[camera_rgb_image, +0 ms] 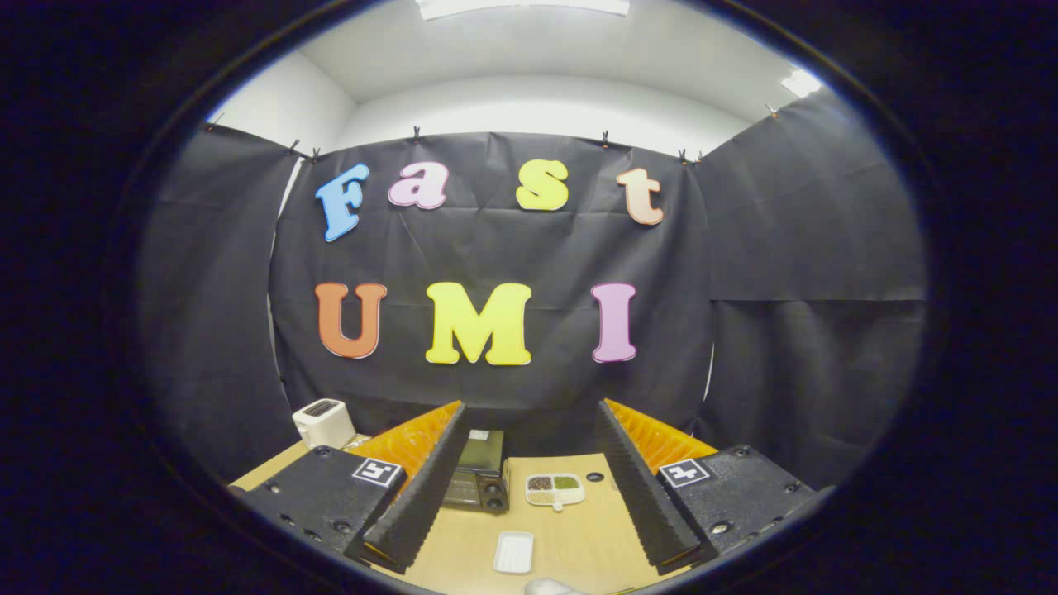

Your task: Open the toaster oven, put the food inside, and close the toaster oven door.

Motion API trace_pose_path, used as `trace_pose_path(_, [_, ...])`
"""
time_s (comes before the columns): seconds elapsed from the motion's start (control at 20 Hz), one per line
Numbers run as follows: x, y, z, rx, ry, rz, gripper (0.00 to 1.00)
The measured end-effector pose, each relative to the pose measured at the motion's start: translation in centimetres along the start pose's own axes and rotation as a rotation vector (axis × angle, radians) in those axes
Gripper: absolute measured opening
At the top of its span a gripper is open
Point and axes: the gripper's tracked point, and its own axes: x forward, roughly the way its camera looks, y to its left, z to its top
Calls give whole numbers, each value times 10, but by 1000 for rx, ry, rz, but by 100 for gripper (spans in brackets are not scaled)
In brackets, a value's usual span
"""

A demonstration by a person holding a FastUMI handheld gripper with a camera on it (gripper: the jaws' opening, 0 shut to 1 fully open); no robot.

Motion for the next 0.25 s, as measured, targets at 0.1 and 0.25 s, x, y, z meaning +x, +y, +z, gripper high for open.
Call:
trace_pose_path(0.1, [-1,-2,4,19,-12,7,98])
trace_pose_path(0.25, [-1,-3,1,64,-3,18,98])
